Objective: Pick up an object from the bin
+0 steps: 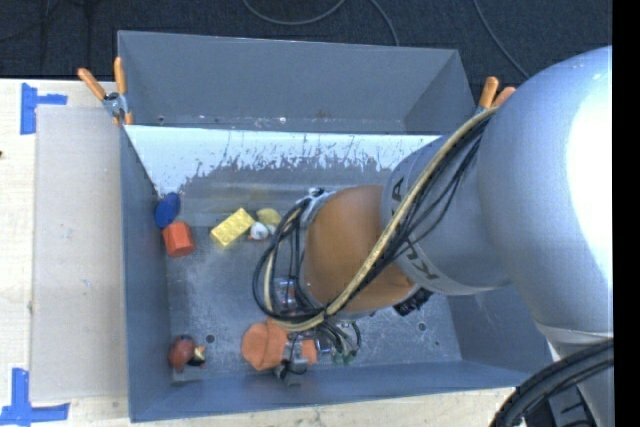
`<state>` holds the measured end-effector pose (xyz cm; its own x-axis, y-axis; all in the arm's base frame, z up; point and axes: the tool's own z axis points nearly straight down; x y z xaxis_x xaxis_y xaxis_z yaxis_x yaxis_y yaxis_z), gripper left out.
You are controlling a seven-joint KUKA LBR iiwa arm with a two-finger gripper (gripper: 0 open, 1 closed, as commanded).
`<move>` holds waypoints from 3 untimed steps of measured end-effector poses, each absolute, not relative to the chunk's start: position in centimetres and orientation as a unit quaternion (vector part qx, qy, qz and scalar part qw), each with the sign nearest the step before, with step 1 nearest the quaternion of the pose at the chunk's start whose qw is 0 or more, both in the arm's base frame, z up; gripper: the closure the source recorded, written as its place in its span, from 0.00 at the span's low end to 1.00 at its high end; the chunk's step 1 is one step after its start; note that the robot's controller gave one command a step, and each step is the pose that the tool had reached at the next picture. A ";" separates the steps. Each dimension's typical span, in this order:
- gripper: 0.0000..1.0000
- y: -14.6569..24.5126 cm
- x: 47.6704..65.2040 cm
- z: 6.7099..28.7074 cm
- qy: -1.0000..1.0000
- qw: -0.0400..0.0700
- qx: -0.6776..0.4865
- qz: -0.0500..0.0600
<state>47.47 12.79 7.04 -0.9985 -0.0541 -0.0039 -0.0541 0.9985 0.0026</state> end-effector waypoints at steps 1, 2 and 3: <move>1.00 13.6 47.1 6.9 0.989 -0.007 -0.146 0.001; 1.00 13.6 47.1 6.9 0.989 -0.007 -0.146 0.001; 1.00 13.6 47.1 6.9 0.989 -0.007 -0.146 0.001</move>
Offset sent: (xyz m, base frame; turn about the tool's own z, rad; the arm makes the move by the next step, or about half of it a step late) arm 0.0000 0.0000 0.0000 0.0000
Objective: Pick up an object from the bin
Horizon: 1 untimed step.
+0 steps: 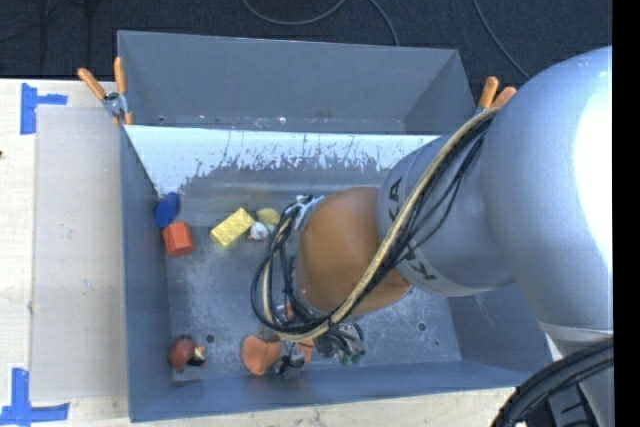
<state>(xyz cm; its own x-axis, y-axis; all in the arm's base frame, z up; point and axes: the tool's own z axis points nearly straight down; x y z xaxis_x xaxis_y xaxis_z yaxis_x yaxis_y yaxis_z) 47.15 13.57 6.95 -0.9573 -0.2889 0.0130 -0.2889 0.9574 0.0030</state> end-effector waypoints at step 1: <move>1.00 13.5 47.0 7.2 -0.989 0.009 0.146 0.000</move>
Offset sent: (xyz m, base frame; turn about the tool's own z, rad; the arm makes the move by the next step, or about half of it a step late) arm 0.0000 0.0001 0.0058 0.0000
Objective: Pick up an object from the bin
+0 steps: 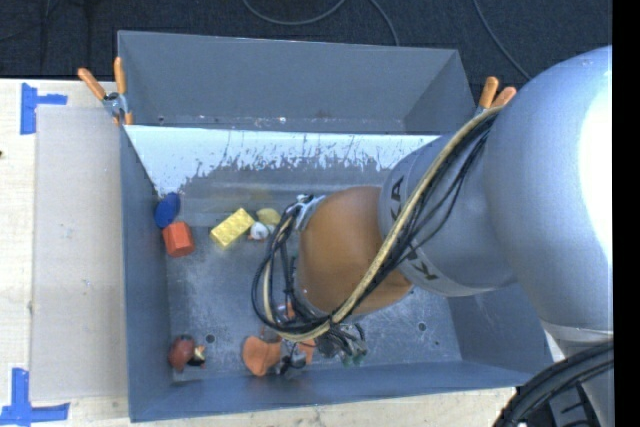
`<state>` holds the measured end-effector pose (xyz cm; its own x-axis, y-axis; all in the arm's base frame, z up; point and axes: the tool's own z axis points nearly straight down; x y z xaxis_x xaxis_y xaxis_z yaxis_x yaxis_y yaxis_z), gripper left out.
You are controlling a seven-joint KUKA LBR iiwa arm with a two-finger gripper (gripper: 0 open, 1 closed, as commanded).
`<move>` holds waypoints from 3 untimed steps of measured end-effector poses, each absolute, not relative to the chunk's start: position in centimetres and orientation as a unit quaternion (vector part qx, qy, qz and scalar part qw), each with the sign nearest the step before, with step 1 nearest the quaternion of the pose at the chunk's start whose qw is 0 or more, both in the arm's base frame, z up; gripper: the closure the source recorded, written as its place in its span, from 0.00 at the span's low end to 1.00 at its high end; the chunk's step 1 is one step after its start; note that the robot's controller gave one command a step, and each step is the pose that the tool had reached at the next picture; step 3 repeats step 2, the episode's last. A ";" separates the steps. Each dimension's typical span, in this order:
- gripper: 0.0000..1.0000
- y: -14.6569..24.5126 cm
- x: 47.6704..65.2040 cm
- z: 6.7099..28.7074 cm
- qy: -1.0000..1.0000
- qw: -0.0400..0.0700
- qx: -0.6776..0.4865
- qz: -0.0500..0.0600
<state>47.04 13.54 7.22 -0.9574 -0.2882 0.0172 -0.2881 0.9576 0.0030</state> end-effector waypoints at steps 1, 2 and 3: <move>1.00 13.5 46.8 9.2 -0.989 0.013 0.146 0.000; 1.00 13.6 47.2 14.8 -0.989 0.007 0.145 -0.001; 1.00 13.6 47.2 14.8 -0.989 0.007 0.145 -0.001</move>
Offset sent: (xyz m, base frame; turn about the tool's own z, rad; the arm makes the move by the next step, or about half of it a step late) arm 0.0000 0.0001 0.0368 0.0000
